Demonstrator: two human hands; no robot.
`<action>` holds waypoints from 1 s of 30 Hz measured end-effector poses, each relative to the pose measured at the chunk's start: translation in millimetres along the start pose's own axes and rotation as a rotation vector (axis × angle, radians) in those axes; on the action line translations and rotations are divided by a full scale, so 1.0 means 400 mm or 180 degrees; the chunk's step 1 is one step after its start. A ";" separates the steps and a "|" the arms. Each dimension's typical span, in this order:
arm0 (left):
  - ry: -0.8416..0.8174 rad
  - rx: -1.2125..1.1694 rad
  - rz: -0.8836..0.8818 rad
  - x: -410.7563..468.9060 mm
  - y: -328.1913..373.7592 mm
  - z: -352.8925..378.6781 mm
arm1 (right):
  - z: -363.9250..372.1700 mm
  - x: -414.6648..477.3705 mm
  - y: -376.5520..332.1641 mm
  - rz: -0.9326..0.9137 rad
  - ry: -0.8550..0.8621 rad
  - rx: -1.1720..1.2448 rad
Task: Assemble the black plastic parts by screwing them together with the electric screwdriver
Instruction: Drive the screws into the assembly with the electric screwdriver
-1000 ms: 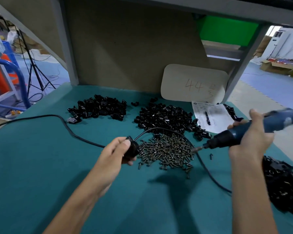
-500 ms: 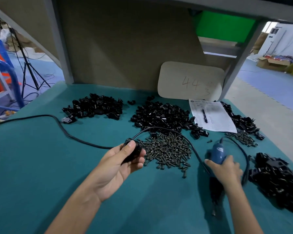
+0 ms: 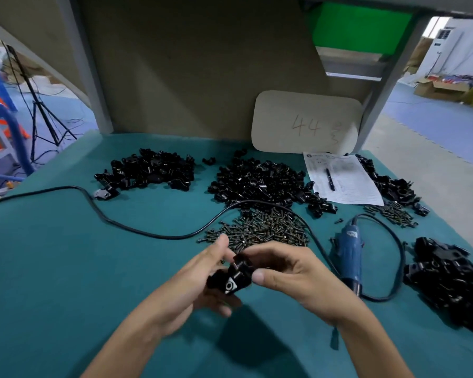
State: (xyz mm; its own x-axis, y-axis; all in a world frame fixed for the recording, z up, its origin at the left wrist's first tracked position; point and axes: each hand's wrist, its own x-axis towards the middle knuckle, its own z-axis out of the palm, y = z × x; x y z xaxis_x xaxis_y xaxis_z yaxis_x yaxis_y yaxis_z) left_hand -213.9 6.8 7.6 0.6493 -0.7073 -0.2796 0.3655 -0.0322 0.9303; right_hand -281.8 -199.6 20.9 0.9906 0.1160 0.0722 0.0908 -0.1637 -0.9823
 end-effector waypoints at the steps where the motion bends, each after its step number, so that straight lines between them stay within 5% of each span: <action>1: 0.0274 0.0202 0.0329 0.004 -0.007 0.002 | 0.008 0.006 0.016 0.0021 0.0129 0.0057; 6: 0.0906 0.0456 0.1038 0.032 -0.016 0.003 | -0.010 0.053 0.055 0.0228 0.0224 -0.0040; 10: 0.1139 0.0367 0.1093 0.031 -0.015 -0.014 | -0.147 0.161 0.114 0.0544 0.0960 -0.2408; 13: 0.1192 0.0419 0.1162 0.030 -0.016 -0.017 | -0.196 0.228 0.185 0.0980 0.0600 -0.3688; 30: 0.1154 0.0417 0.1536 0.027 0.006 -0.006 | -0.217 0.234 0.218 0.1001 0.0312 -0.3920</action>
State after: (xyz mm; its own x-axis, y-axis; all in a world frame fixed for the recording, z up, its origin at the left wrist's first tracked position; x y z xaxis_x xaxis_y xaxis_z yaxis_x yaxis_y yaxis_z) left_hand -204.5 0.8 6.4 0.9148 -0.3794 0.1387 -0.0961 0.1290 0.9870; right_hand -172.4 -288.2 -42.9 0.9852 -0.1567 -0.0695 -0.1658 -0.9740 -0.1544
